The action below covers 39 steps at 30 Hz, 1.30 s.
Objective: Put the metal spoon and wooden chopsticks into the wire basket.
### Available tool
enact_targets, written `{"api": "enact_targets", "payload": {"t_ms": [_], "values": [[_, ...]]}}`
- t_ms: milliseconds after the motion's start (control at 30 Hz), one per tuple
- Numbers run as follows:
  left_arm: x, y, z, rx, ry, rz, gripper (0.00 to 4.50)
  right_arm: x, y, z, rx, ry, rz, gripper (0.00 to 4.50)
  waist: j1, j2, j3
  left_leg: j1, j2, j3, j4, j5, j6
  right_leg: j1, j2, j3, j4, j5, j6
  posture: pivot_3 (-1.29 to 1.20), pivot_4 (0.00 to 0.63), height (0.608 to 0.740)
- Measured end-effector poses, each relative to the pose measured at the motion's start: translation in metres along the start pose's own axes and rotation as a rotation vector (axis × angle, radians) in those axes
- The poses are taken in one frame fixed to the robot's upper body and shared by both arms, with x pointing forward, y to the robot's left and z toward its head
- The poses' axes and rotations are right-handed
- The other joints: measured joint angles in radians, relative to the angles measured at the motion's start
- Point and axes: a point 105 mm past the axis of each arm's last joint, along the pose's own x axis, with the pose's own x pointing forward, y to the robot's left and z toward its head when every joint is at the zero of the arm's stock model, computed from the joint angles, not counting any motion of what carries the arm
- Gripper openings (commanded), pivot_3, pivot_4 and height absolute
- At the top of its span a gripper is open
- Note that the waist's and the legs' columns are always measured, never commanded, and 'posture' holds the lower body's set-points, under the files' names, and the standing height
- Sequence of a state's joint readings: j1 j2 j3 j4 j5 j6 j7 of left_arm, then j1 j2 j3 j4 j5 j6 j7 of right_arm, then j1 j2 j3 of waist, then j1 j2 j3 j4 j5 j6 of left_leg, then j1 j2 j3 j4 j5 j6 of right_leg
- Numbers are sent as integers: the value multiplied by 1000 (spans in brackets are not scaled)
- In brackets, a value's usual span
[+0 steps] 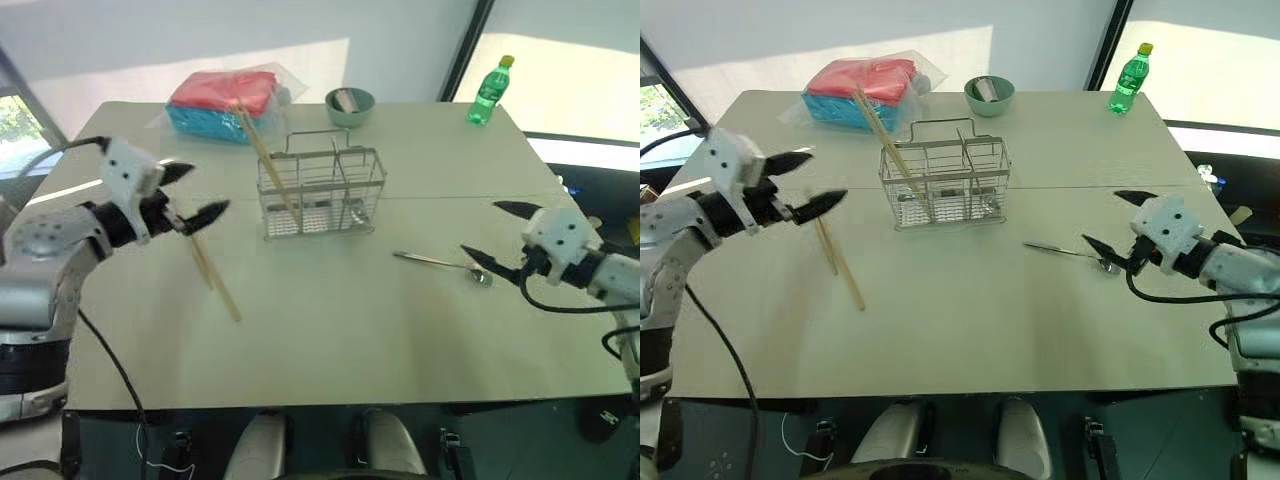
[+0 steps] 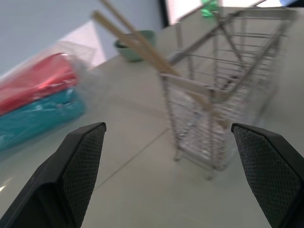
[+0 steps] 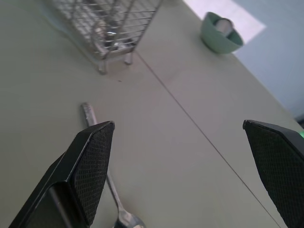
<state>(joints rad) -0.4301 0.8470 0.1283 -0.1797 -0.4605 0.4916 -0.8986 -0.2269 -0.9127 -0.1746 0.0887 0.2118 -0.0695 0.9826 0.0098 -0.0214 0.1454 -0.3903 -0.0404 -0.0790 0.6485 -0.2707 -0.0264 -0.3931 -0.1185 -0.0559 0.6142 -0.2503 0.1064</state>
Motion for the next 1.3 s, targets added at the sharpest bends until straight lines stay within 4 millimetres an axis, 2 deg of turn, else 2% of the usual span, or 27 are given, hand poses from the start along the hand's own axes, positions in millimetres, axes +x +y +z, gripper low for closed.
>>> {"api": "enact_targets", "payload": {"t_ms": [100, 200, 500, 633, 800, 900, 1133, 1167, 1300], "values": [[12, -37, 5, 81, 52, -313, 4465, 9, 8, -6, -46, 57, 231, 4500, -2, 2, 3, 0, 0, 1, 0, 0, 0, 0, 0, 0, -1, 0, 0, 0, 150, 667], [17, -52, 9, 127, 58, -471, 4465, 14, 9, -12, -47, 93, 350, 4500, -2, 2, 3, 0, 0, 1, 0, 0, 0, 0, 0, 0, -1, 0, 0, 0, 150, 667], [42, -61, 8, 154, 53, -608, 4465, 36, -13, -44, 96, 298, 396, 4500, -9, 3, 4, 0, 0, 1, 0, 0, 0, -1, 0, 0, 0, 2, 3, 0, 150, 667], [45, -63, 7, 163, 58, -622, 4465, 46, -10, -56, 188, 371, 413, 4500, -20, 3, 4, -1, -1, 1, 0, 0, 0, 0, 0, 0, 0, 2, 4, 0, 150, 667], [48, -64, 10, 184, 56, -631, 4465, 46, -3, -69, 213, 461, 462, 4500, -24, 4, 4, 0, -1, 1, 0, 0, 0, 0, 0, 0, 0, 2, 4, 0, 150, 667], [49, -65, 12, 189, 50, -632, 4500, 47, -3, -69, 200, 478, 469, 3665, -24, 4, 4, 1, -1, 0, 0, 0, 0, 1, 1, 0, 1, 2, 4, 0, 150, 667], [49, -64, 11, 177, 56, -623, 4500, 47, 0, -68, 191, 474, 496, 229, -24, 4, 4, 1, -1, 0, 1, 1, 0, 2, 1, 0, 1, 2, 4, 0, 150, 667], [49, -64, 11, 176, 56, -621, 4500, 47, 0, -67, 189, 473, 501, 97, -23, 4, 4, 1, -1, 0, 1, 1, 0, 2, 1, 0, 1, 2, 4, 0, 150, 667], [49, -61, 14, 179, 48, -606, 4500, 47, 0, -68, 185, 475, 493, 97, -23, 2, 3, 1, -1, 0, 1, 1, 0, 2, 1, 0, 1, 2, 4, 0, 150, 667]]}}
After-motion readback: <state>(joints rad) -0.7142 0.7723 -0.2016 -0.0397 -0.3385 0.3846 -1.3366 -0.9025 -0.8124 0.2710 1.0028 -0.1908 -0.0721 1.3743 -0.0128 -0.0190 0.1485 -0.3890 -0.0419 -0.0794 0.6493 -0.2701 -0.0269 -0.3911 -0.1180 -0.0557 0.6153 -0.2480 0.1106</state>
